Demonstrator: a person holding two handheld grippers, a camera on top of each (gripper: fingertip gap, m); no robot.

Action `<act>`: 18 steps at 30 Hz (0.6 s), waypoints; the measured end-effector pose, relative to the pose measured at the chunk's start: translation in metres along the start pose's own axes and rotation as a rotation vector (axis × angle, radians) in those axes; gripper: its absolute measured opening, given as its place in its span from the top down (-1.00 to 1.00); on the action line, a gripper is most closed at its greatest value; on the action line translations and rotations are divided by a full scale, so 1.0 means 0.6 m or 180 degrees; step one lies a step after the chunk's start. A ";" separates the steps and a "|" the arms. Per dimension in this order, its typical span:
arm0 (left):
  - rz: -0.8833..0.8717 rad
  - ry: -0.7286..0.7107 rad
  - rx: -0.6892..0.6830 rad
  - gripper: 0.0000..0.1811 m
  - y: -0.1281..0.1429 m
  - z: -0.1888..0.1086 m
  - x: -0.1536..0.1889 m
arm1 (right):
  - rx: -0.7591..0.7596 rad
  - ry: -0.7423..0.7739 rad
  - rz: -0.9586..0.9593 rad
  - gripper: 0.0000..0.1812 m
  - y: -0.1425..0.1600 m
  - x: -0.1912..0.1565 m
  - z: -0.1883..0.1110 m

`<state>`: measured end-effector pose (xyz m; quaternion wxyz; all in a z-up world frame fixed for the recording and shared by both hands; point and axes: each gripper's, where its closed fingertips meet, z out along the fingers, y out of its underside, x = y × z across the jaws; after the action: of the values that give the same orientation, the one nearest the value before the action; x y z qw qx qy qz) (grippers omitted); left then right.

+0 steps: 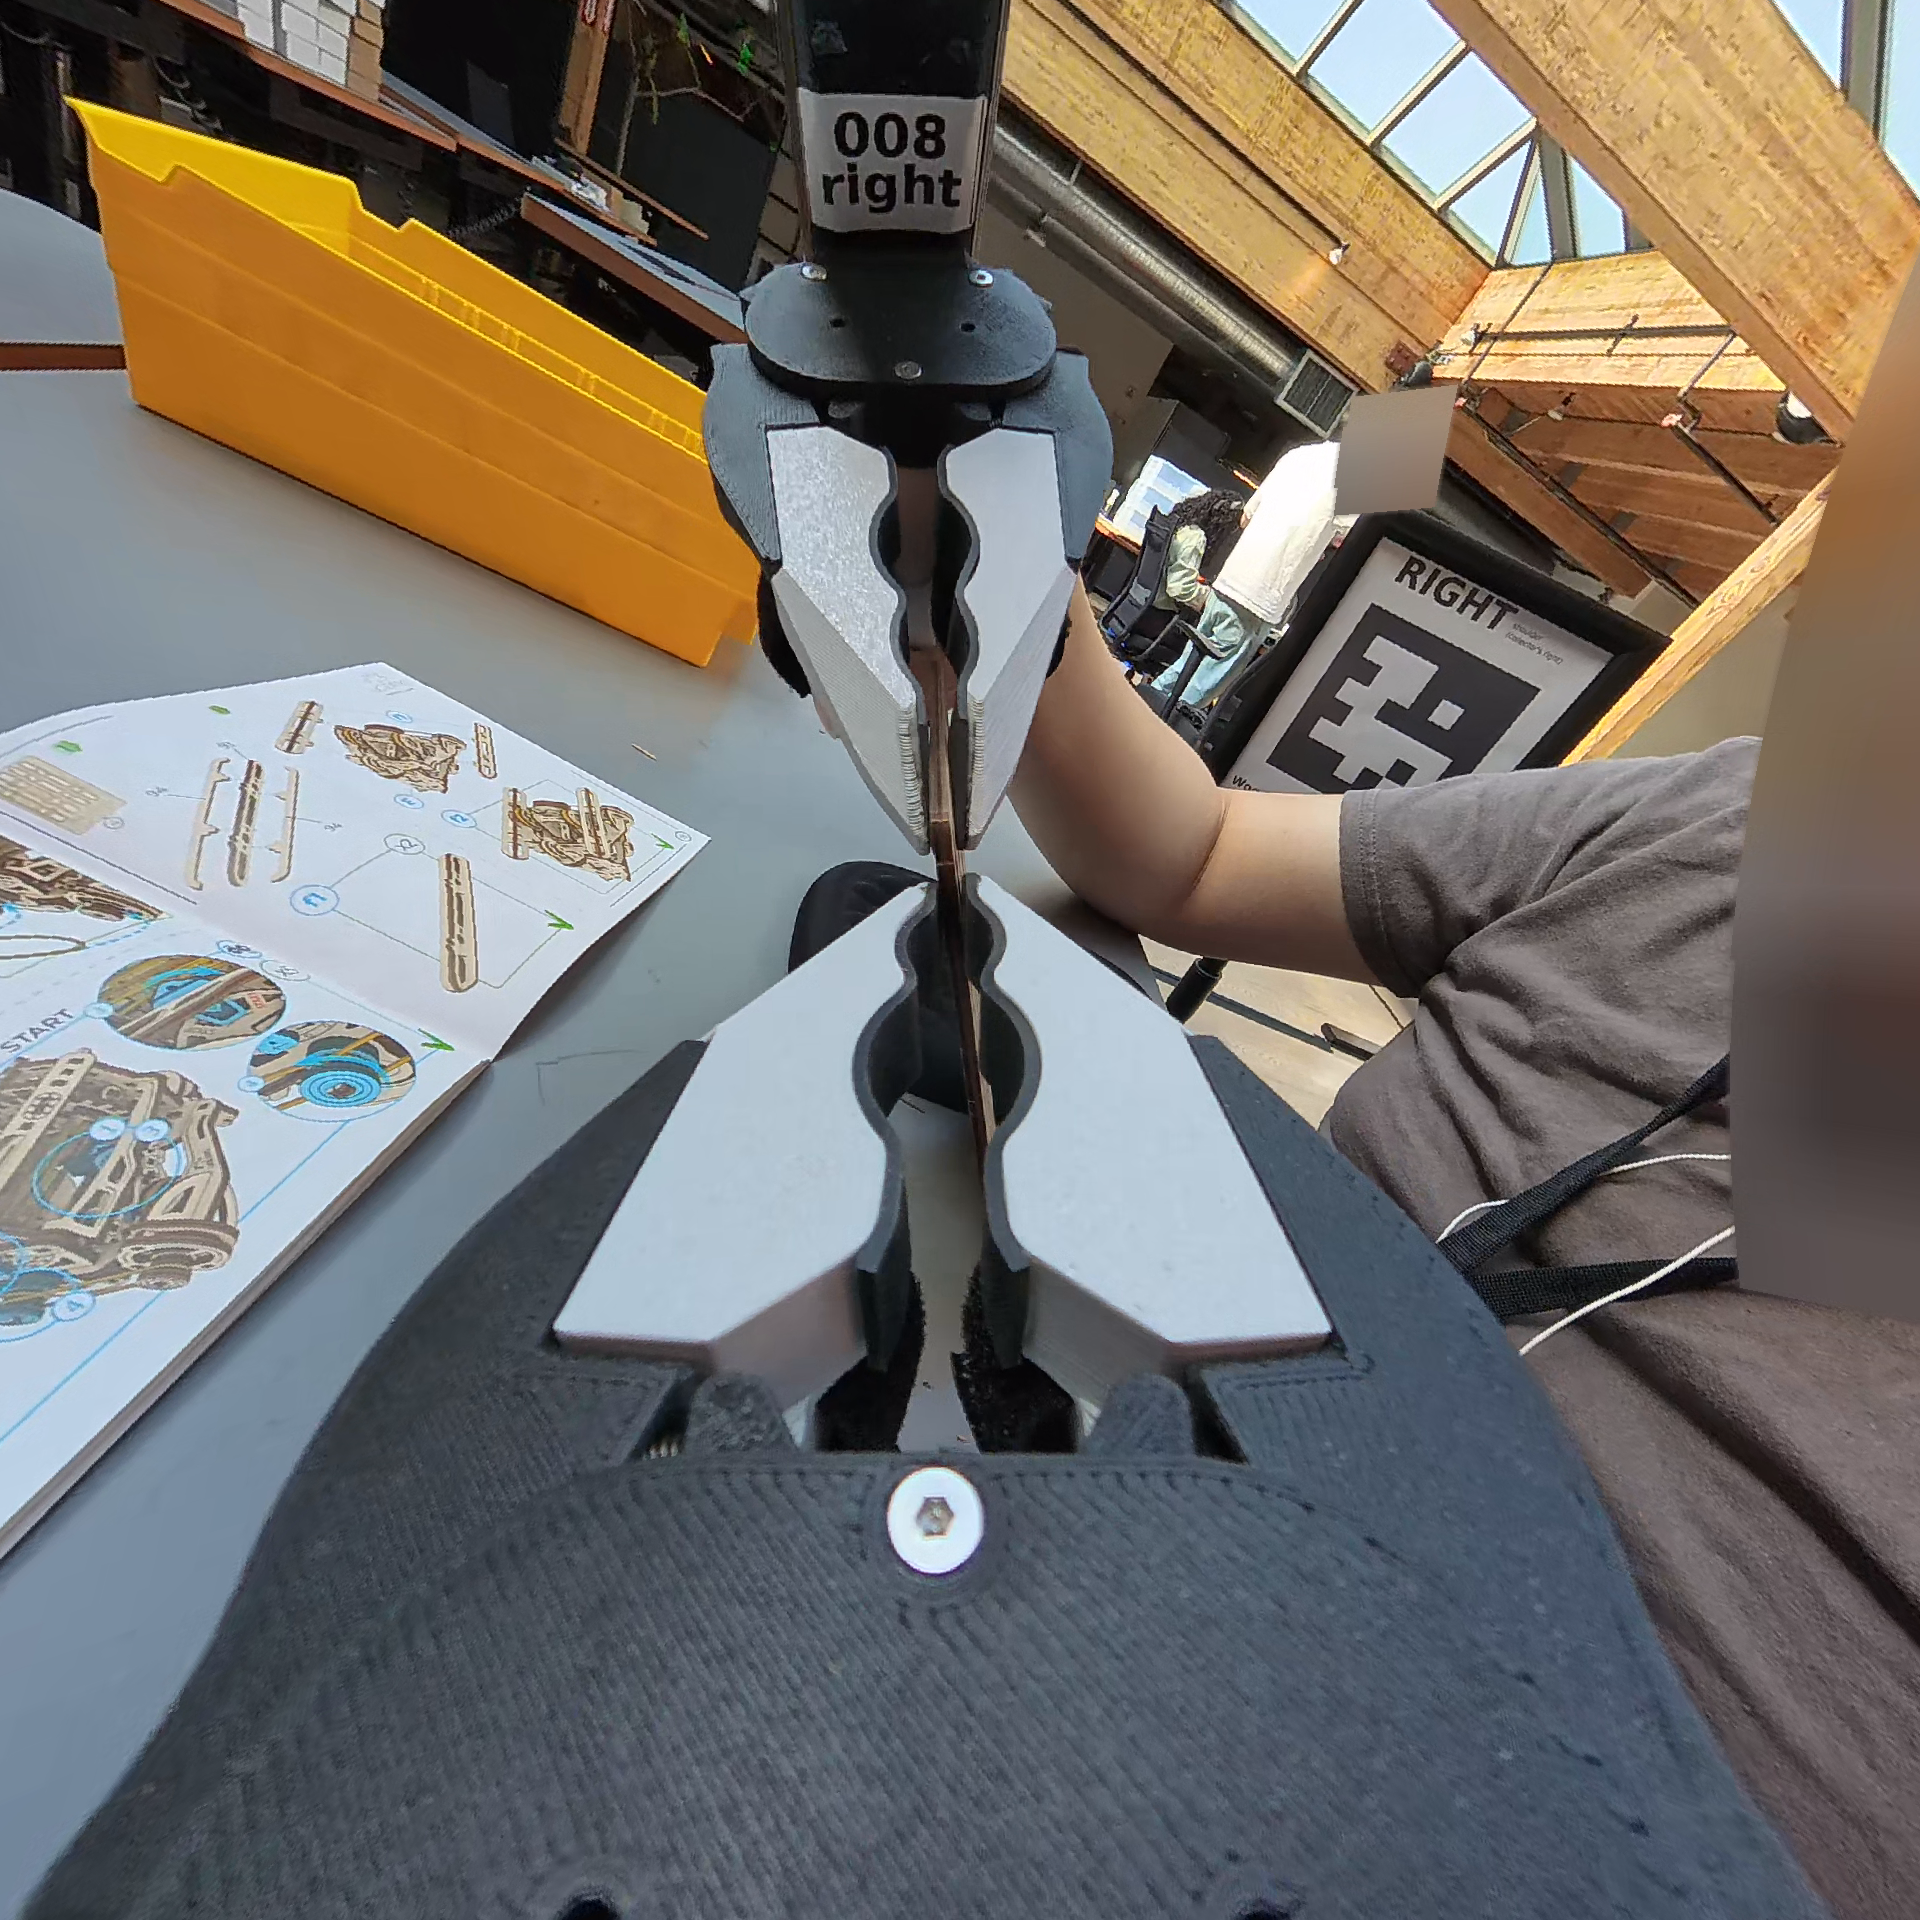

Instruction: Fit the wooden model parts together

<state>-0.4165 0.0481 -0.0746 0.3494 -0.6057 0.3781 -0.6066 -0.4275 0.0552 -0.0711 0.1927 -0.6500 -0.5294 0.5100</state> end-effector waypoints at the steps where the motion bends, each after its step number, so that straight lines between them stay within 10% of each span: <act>1: -0.0003 0.0005 -0.0006 1.00 0.000 0.000 0.001 | -0.0010 0.0000 -0.0019 0.99 0.000 -0.001 0.000; 18: 0.0076 0.0273 -0.0050 0.97 0.009 0.004 0.025 | -0.0016 -0.0376 -0.0283 0.98 0.010 -0.022 0.002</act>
<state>-0.4145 0.0324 -0.0723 0.3352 -0.5774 0.4047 -0.6249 -0.4248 0.0411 -0.0703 0.1819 -0.5951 -0.5695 0.5371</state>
